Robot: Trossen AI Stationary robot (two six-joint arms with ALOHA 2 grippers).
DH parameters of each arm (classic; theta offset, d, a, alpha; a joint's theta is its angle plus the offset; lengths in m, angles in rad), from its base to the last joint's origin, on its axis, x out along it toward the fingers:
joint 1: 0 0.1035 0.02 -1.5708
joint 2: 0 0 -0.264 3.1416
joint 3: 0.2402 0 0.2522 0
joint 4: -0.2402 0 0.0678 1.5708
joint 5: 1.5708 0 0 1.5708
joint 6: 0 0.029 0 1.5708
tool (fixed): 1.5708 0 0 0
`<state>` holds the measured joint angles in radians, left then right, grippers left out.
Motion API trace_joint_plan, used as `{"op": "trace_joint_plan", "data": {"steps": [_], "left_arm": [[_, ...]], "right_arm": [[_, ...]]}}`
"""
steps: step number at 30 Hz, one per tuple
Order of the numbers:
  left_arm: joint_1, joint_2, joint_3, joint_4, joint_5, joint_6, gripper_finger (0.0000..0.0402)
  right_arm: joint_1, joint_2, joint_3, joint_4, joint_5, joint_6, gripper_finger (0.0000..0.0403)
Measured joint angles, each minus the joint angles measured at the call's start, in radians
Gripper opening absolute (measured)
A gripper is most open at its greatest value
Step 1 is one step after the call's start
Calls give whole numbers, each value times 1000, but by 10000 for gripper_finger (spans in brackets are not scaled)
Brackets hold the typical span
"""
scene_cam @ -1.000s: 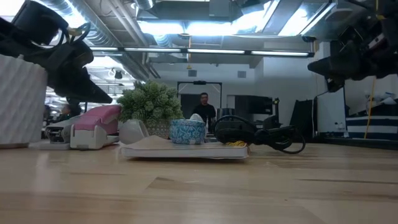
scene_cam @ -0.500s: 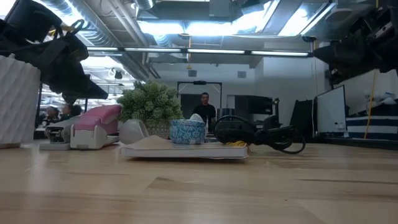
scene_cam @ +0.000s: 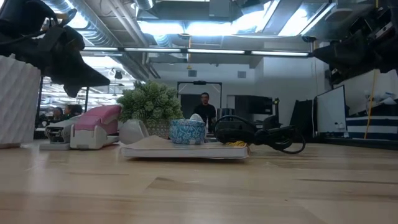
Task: Screw lightbulb
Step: Return to Home Position
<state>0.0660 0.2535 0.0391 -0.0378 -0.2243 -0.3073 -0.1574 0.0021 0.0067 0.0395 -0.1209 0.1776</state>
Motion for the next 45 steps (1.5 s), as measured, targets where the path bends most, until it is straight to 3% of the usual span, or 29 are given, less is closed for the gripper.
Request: {"op": "trace_joint_plan", "data": {"steps": [27, 45], "left_arm": [[0, -225, 0, -1, 0, 0, 0], [0, -250, 0, -1, 0, 0, 0]], "right_arm": [[0, 0, 0, -2, -1, 0, 12], [0, 0, 0, 5, -3, 0, 12]]}}
